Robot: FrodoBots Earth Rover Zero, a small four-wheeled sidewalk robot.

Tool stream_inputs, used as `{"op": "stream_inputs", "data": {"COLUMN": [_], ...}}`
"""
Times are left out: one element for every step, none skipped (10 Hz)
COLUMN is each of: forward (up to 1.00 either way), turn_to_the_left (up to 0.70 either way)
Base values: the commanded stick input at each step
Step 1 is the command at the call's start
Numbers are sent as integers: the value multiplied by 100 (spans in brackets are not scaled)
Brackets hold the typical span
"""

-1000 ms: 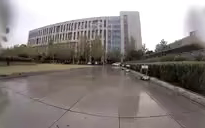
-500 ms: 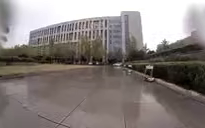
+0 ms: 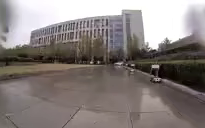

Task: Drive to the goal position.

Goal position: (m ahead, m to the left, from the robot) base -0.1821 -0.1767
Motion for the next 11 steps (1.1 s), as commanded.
{"op": "stream_inputs", "data": {"forward": [70,70,70,70,70,70,70,70,70,70,70], "turn_to_the_left": [0,0,0,0,0,0,0,0,0,0,0]}}
